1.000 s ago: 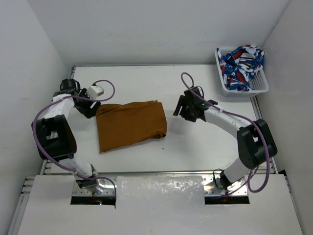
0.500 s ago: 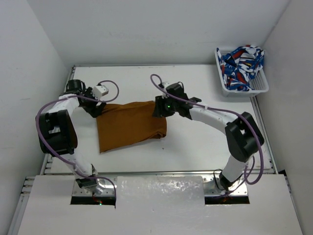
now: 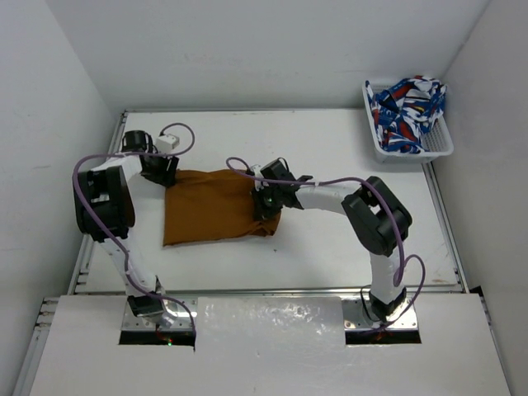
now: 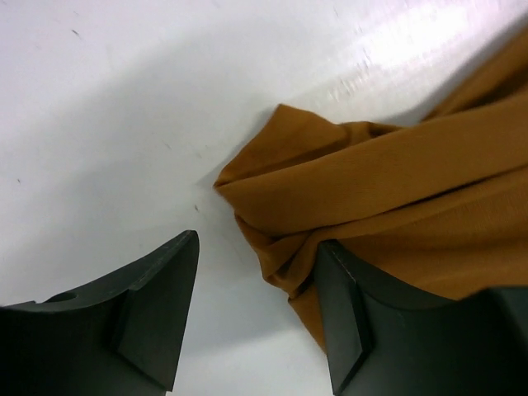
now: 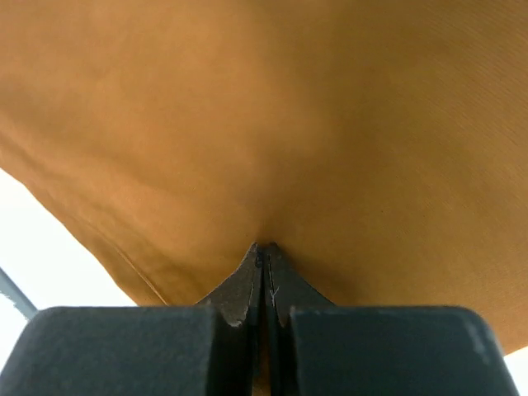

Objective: Fold and stack the trousers
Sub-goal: Neatly place the folded trousers to the corner

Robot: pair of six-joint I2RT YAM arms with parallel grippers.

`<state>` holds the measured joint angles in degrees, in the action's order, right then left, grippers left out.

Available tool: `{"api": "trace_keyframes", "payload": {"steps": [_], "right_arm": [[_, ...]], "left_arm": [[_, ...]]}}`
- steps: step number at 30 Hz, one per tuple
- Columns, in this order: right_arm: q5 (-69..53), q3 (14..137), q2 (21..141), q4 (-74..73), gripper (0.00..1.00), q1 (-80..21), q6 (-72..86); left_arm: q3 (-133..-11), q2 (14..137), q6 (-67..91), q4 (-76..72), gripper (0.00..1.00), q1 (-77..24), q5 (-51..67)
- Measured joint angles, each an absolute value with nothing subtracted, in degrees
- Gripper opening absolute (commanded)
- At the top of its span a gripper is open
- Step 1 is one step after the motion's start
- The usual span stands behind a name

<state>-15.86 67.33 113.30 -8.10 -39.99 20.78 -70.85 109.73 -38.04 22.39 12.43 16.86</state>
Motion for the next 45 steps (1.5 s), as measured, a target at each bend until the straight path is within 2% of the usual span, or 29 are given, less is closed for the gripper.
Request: {"api": "trace_keyframes", "payload": {"steps": [8, 14, 18, 22, 24, 28, 33, 37, 38, 41, 45], "right_arm": [[-13.6, 66.6, 112.8, -5.8, 0.0, -40.8, 17.0], [-9.8, 64.9, 110.6, -5.4, 0.0, -41.2, 13.3], [-7.2, 63.4, 109.2, -6.2, 0.0, -41.2, 10.7], [-4.5, 62.8, 108.8, -12.3, 0.0, -41.2, 8.1], [-3.9, 63.0, 108.7, -14.5, 0.0, -41.2, 7.0], [-3.6, 66.8, 107.8, -17.9, 0.0, -41.2, 5.9], [-4.6, 76.6, 107.2, -15.7, 0.0, -40.5, 9.0], [-7.1, 84.2, 108.7, -12.2, 0.05, -37.2, 15.9], [-7.4, 84.4, 108.8, -11.1, 0.07, -36.1, 17.6], [-7.7, 80.9, 108.4, -8.7, 0.1, -32.6, 22.0], [-6.4, 74.1, 107.7, -9.7, 0.11, -29.0, 24.0]], "left_arm": [[-77.0, 115.0, -25.6, 21.5, 0.53, 12.1, 15.0], [-84.5, 119.5, -19.5, 23.4, 0.56, 12.4, 12.4], [-88.1, 120.9, -17.9, 23.9, 0.62, 13.5, 10.6], [-90.7, 120.9, -17.9, 23.5, 0.73, 15.6, 8.9], [-91.1, 120.6, -17.9, 23.1, 0.75, 16.5, 9.0], [-92.1, 119.8, -18.2, 24.5, 0.79, 17.8, 11.4], [-93.9, 116.8, -19.1, 28.1, 0.78, 17.7, 14.9], [-94.0, 112.5, -19.8, 31.4, 0.77, 17.6, 14.9], [-93.6, 111.1, -20.2, 32.4, 0.8, 17.6, 14.9], [-89.4, 106.4, -21.0, 34.1, 0.85, 17.6, 14.8], [-81.1, 103.2, -21.7, 36.2, 0.86, 17.8, 14.4]]}}
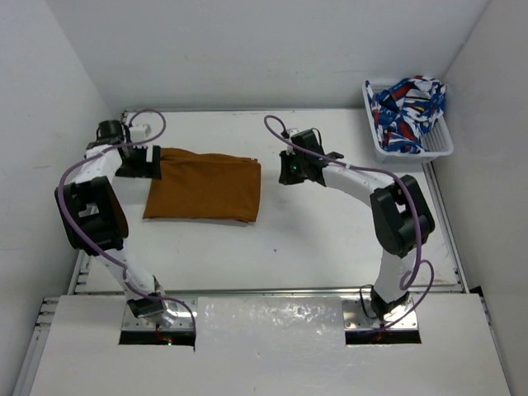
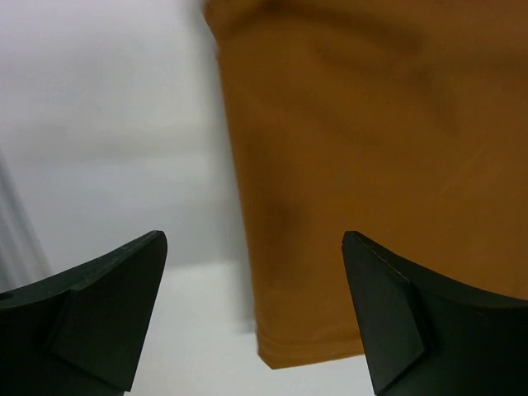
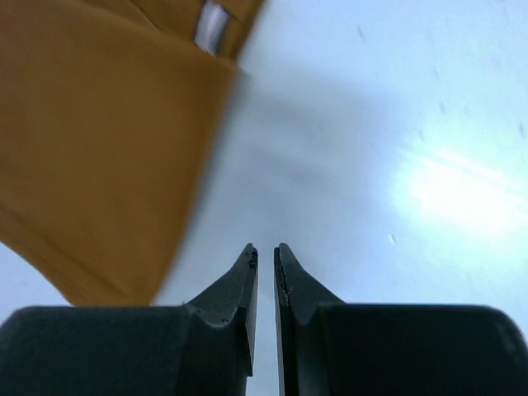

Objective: Fold and stack the trousers
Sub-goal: Neatly place the folded trousers to the corner

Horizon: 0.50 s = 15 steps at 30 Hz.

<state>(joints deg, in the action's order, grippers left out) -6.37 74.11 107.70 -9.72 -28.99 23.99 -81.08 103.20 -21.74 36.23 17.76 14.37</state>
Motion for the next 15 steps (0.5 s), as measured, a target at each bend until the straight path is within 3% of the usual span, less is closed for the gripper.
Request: {"api": "trace_keyframes", "payload": {"steps": [9, 15], "right_arm": [[-2.7, 62.0, 94.4, -11.6, 0.12, -28.0, 23.9], [0.9, 54.8, 87.0, -11.8, 0.12, -26.4, 23.8]], "left_arm": [[-71.4, 107.3, -21.1, 35.6, 0.83, 18.2, 14.8], [-70.0, 108.6, -19.9, 33.9, 0.54, 18.5, 19.3]]}}
